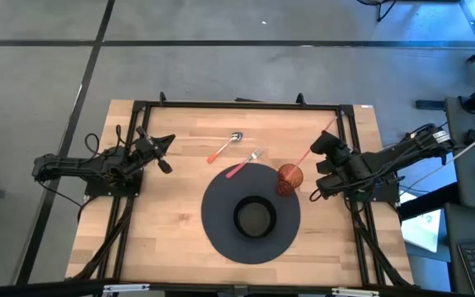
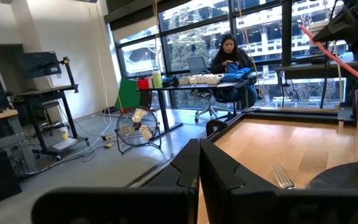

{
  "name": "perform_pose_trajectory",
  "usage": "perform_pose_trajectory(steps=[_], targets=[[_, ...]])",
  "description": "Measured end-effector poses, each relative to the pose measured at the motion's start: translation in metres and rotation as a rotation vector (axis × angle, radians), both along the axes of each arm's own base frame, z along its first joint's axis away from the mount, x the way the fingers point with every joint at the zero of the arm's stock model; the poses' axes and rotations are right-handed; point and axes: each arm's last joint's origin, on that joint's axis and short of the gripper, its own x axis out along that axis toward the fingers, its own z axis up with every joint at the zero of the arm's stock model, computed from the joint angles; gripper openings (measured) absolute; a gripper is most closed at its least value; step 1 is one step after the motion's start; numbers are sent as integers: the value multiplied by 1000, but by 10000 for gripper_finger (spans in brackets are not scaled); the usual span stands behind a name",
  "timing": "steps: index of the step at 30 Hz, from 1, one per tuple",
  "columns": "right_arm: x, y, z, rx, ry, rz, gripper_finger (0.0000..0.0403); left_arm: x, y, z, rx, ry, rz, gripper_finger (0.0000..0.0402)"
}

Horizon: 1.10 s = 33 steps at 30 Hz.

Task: Pick & Place Utensil
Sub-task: Put the orange straw into the orange glass on the blue mat

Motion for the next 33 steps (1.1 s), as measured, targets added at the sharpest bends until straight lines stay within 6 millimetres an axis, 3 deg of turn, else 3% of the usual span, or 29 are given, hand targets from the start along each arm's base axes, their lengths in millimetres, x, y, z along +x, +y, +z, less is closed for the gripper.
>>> perform_pose_trajectory(steps=[13, 33], targets=[[1, 14, -2, -32, 10, 86, 69, 0, 0, 0, 0, -1, 0, 3], [11, 24, -7, -78, 0, 138, 74, 0, 0, 0, 0, -4, 0, 3]])
